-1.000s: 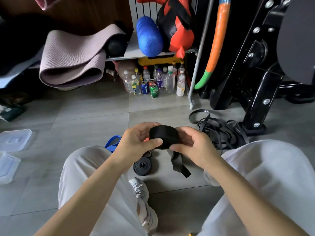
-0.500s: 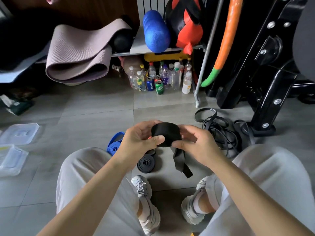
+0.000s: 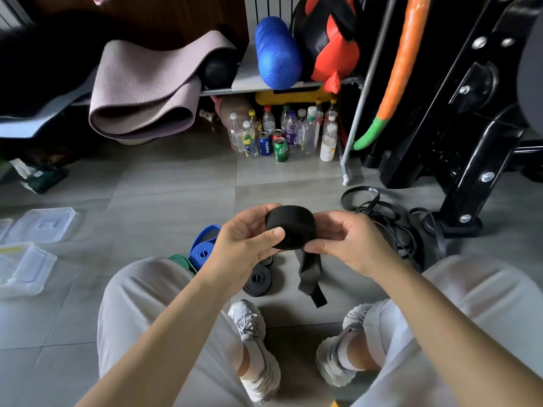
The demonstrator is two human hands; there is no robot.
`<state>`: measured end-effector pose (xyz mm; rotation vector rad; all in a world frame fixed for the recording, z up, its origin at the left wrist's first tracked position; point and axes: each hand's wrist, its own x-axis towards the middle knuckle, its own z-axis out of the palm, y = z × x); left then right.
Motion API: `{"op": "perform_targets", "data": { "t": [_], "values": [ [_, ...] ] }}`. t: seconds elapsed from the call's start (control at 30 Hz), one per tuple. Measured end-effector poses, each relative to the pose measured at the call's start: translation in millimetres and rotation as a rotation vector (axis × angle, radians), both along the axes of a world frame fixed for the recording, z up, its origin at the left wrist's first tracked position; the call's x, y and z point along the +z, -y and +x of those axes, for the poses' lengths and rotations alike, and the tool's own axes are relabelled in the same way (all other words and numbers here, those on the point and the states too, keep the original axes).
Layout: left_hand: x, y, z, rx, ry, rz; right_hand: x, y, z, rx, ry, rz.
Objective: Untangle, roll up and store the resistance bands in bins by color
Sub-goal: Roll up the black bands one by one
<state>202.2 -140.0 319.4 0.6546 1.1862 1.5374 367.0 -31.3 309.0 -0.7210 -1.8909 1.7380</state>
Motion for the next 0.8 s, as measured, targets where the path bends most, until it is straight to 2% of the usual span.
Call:
{"op": "perform_targets", "data": {
  "t": [0.1, 0.17, 0.23, 0.27, 0.3, 0.33, 0.4, 0.43, 0.47, 0.53, 0.6, 0.7, 0.8],
  "values": [
    [-0.4, -1.1, 8.8, 0.000, 0.207, 0.078, -6.5, 9.8, -5.3, -0.069, -0.215, -0.198],
    [-2.4, -2.6, 13.4, -0.019, 0.293, 0.096, -8.7, 12.8, -7.2, -0.110, -0.271, -0.223],
    [-4.9, -4.1, 13.4, -0.040, 0.283, 0.070, -7.5, 11.1, -5.6, -0.162, -0.252, -0.173],
    [-4.4, -5.3, 11.1, -0.051, 0.205, 0.039, -6.1, 8.7, -3.7, -0.172, -0.220, -0.143],
    [-2.2, -6.5, 7.1, -0.070, 0.045, -0.001, -3.7, 6.7, -1.4, -0.164, -0.173, -0.101],
    [1.5, -7.2, 1.5, -0.098, -0.202, -0.042, -4.0, 4.7, 1.1, -0.145, -0.123, -0.052],
    [13.4, -8.6, -8.7, -0.202, -0.795, -0.109, -5.2, 1.7, 4.5, -0.121, -0.035, 0.018],
    [19.9, -9.9, -10.7, -0.269, -1.035, -0.121, -5.7, 1.8, 4.1, -0.120, 0.005, 0.035],
    [25.3, -11.3, -10.1, -0.336, -1.192, -0.122, -7.8, 2.7, 2.7, -0.117, 0.034, 0.042],
    [31.3, -14.2, -4.1, -0.411, -1.328, -0.096, -10.9, 6.9, -0.3, -0.100, 0.056, 0.052],
    [32.8, -15.8, -0.8, -0.391, -1.351, -0.078, -11.2, 9.9, -1.3, -0.106, 0.044, 0.068],
    [34.0, -16.6, -4.4, -0.326, -1.189, -0.137, -6.2, 7.5, 2.2, -0.098, 0.037, 0.087],
    [33.6, -14.6, -7.7, -0.251, -1.067, -0.159, -2.1, 3.5, 5.5, -0.051, 0.134, 0.215]
  ]
}}
